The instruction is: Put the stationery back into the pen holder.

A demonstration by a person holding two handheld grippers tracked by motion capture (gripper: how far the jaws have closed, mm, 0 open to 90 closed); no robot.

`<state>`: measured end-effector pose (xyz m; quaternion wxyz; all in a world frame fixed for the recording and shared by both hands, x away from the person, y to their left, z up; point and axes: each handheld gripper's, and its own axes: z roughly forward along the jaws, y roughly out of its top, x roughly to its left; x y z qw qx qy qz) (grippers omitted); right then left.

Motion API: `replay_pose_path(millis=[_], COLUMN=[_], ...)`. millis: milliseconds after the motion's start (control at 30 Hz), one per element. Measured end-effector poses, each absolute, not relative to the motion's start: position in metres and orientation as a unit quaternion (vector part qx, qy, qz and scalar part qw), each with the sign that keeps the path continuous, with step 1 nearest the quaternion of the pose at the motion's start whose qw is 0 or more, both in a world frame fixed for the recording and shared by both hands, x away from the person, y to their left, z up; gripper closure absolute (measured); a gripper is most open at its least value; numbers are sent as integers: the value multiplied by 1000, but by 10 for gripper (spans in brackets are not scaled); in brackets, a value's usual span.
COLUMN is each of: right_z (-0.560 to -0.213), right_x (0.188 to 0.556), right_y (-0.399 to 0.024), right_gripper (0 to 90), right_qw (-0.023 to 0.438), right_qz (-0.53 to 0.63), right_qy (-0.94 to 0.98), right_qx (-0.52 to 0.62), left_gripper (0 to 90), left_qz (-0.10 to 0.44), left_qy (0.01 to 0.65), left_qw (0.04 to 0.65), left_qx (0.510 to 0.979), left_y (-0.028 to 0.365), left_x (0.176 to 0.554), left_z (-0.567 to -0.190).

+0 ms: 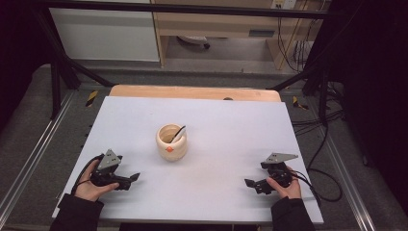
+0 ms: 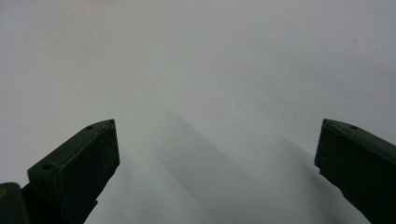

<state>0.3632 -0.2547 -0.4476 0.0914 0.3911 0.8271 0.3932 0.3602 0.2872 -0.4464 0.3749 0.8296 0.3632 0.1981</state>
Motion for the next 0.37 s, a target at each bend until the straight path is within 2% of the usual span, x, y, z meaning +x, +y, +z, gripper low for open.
replay_pose_path(millis=[367], right_z=[-448], right_x=[363], right_y=[-254], right_gripper=[6], right_qw=[88], right_qz=[391], right_qy=[829], right_qx=[390], left_gripper=[53], left_qz=[195], left_qy=[364], left_qw=[372], left_qx=[831], left_y=[290], left_x=[360], left_z=[-450])
